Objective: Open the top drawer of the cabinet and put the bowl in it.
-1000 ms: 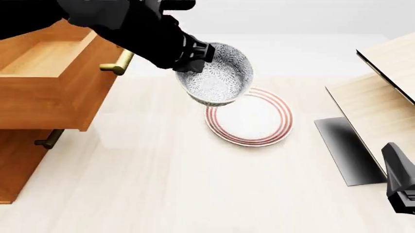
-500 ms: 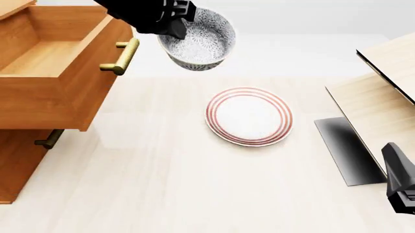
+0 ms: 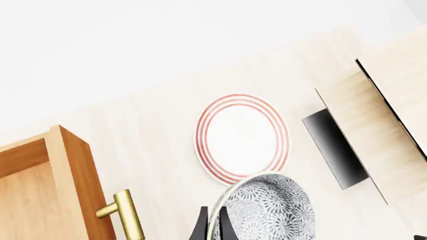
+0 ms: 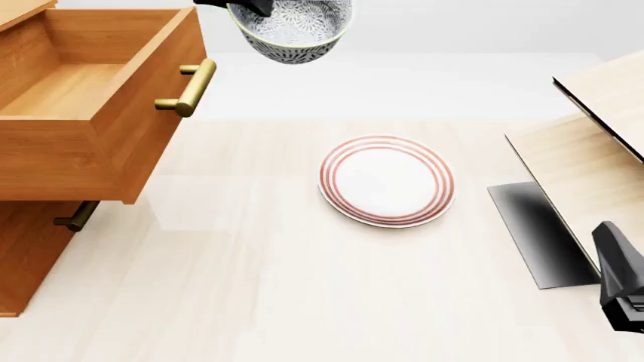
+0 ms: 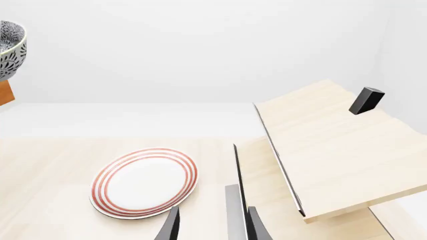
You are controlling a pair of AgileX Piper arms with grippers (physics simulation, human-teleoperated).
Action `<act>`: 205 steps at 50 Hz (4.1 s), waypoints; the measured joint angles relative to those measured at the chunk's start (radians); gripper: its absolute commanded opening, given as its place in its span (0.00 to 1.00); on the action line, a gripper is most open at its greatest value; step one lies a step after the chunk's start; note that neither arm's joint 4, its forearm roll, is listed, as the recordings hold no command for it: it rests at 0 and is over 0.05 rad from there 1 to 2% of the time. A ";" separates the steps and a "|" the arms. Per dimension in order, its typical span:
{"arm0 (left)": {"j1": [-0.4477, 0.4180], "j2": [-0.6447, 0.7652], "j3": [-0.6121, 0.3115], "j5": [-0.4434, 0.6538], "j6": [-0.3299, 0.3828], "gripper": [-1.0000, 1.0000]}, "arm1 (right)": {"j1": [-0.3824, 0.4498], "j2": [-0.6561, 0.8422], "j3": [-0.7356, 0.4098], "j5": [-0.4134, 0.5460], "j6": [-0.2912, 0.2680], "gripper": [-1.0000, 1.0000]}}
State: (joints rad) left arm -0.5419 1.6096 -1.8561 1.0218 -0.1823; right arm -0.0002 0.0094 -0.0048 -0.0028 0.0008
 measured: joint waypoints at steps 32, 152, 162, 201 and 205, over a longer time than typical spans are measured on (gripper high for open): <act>0.114 -0.063 -0.080 0.086 -0.024 0.00 | 0.000 0.000 0.000 0.000 0.000 1.00; 0.518 -0.469 0.472 -0.152 -0.266 0.00 | 0.000 0.000 0.000 0.000 0.000 1.00; 0.550 -0.483 0.509 -0.176 -0.279 0.00 | 0.000 0.000 0.000 0.000 0.000 1.00; 0.632 -0.456 0.587 -0.270 -0.306 0.00 | 0.000 0.000 0.000 0.000 0.000 1.00; 0.635 -0.443 0.590 -0.282 -0.307 0.00 | 0.000 0.000 0.000 0.000 0.000 1.00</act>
State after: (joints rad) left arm 0.0929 1.1668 -1.2662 0.7397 -0.4892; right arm -0.0002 0.0094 -0.0048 -0.0028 0.0007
